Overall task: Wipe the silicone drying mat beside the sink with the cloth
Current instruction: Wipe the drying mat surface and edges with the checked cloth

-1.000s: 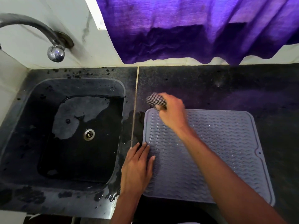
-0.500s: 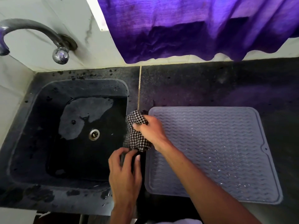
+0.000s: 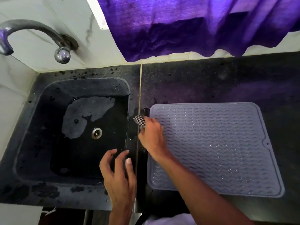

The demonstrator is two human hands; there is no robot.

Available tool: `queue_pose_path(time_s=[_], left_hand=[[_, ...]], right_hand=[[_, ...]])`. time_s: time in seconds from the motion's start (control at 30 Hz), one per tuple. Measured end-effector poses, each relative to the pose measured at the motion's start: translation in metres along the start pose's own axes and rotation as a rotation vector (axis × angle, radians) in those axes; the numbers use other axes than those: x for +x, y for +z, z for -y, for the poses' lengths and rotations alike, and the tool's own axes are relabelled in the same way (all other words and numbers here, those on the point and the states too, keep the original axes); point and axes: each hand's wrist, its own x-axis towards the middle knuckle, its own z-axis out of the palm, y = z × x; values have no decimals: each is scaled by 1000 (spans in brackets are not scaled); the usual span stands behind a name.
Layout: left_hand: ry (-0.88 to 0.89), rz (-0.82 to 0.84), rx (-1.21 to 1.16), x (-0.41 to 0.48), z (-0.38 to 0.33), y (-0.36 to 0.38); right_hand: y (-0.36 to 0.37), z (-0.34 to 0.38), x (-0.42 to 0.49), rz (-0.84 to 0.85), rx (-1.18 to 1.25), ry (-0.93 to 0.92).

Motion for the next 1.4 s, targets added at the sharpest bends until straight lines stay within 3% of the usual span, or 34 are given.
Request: queue_pose_path(time_s=[0.1,0.2,0.33,0.4,0.53,0.6,0.7,0.83,1.03,1.4], left_hand=[[26,-33,11,-2,0,-5],[48,-18,31,-1,2,-10],[41,16,15,-5,4,-12],[36,20,10,-8,5,-11],[75,44,17,-14,7,-8],[82,47,27,-15,9,-8],[70,42,6,-16,9,-12],[21,20,26,-18,12,-17],[-15,38,12,-27,15,-27],[-35,74,20,-43,13,-21]], right_hand=[[4,21,-1,88,300,56],[-20,20,0,-18,433,48],[-46,-17,24,-191,116,68],[-39,-27,30,-193,-18,94],[-8,-15,23,-59,35,-35],[-8,-10,23,28,178,-9],[-28,-13,32,-28,370,53],[-51,-22,65,-204,168,37],[-38,-15,72,-28,-66,-17],[-19,-40,-35,80,18,-73]])
